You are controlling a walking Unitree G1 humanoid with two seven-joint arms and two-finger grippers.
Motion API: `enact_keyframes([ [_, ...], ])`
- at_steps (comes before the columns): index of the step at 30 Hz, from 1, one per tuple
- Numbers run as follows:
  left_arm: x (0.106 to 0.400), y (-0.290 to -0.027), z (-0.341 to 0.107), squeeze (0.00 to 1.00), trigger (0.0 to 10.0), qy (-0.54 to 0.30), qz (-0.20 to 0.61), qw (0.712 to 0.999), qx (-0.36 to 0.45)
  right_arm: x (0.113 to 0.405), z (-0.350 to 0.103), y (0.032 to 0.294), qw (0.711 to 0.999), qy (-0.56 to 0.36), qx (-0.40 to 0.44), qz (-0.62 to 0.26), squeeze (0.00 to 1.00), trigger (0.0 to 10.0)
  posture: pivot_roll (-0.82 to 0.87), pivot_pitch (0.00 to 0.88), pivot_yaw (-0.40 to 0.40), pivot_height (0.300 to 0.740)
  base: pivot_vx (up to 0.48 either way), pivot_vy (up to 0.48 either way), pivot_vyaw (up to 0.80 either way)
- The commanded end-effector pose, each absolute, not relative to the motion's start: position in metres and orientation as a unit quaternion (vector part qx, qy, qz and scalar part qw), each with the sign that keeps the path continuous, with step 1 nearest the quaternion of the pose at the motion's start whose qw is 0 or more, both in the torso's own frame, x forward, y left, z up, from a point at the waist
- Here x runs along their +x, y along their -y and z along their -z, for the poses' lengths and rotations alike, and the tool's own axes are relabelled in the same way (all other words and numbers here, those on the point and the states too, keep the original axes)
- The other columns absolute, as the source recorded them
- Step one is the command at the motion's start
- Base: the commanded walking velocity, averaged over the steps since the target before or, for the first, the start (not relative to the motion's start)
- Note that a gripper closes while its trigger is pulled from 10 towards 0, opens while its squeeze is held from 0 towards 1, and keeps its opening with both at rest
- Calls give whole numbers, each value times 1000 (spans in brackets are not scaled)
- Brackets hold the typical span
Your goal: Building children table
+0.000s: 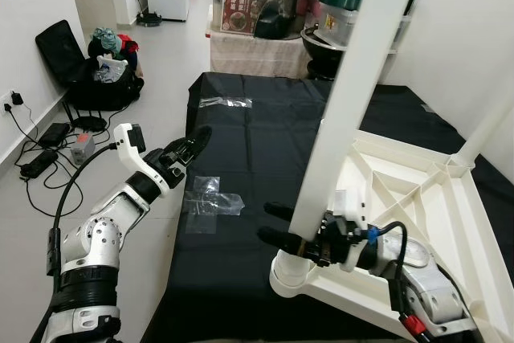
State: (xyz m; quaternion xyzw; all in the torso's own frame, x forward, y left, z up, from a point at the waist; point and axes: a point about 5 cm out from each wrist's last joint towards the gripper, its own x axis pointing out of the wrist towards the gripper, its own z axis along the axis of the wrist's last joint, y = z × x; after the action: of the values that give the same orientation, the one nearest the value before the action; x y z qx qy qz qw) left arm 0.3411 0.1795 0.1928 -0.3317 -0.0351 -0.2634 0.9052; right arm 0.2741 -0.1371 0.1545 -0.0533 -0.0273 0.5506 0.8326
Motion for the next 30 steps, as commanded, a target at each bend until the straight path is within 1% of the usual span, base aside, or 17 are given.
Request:
enact_keyframes([
  [1,341,-178,-189,0,10000,26,267,902,-338,271,-113,143,852,-76,-54,-515,0,0,69,0,-107,740,0,0,0],
  [4,340,-178,-188,0,10000,24,266,902,-339,274,-111,143,889,-86,-36,-448,0,0,66,0,-106,740,0,0,0],
  [5,340,-179,-188,0,10000,24,265,902,-339,275,-111,143,897,-86,-36,-433,0,0,63,0,-103,740,0,0,0],
  [6,340,-179,-188,0,10000,24,265,902,-339,275,-111,143,897,-86,-36,-433,0,0,63,0,-103,740,0,0,0],
  [7,340,-179,-187,0,10000,24,264,902,-340,276,-110,145,909,-88,-38,-405,0,0,61,0,-102,740,0,0,0],
  [8,340,-179,-187,0,10000,24,264,902,-340,276,-110,145,909,-88,-38,-405,0,0,61,0,-102,740,0,0,0],
  [11,340,-180,-187,0,10000,23,263,902,-342,280,-107,153,945,-96,-6,-313,0,0,58,0,-100,740,0,0,0],
  [13,340,-180,-187,0,10000,23,263,902,-342,280,-107,153,945,-96,-6,-313,0,0,58,0,-100,740,0,0,0],
  [15,341,-179,-187,0,10000,23,263,901,-343,284,-103,159,963,-105,0,-250,0,0,54,0,-100,740,0,0,0],
  [16,341,-179,-187,0,10000,23,263,901,-343,284,-103,159,963,-105,0,-250,0,0,54,0,-100,740,0,0,0],
  [19,341,-178,-186,0,10000,23,263,901,-344,287,-103,165,978,-108,-11,-178,0,0,52,0,-99,740,0,0,0],
  [20,341,-178,-186,0,10000,23,263,901,-344,287,-103,165,978,-108,-11,-178,0,0,52,0,-99,740,0,0,0],
  [22,341,-178,-186,0,10000,22,262,901,-345,289,-103,171,986,-108,-8,-126,0,0,52,0,-100,740,0,0,0],
  [23,341,-178,-186,0,10000,22,262,901,-345,289,-103,171,986,-108,-8,-126,0,0,52,0,-100,740,0,0,0],
  [24,341,-178,-186,0,10000,22,260,902,-345,289,-103,177,992,-104,-4,-65,0,0,52,0,-101,740,0,0,0],
  [26,341,-178,-186,0,10000,22,260,902,-345,289,-103,177,992,-104,-4,-65,0,0,52,0,-101,740,0,0,0],
  [30,341,-179,-186,0,10000,23,256,904,-342,285,-104,185,995,-89,-26,23,0,0,52,0,-100,740,0,0,0],
])
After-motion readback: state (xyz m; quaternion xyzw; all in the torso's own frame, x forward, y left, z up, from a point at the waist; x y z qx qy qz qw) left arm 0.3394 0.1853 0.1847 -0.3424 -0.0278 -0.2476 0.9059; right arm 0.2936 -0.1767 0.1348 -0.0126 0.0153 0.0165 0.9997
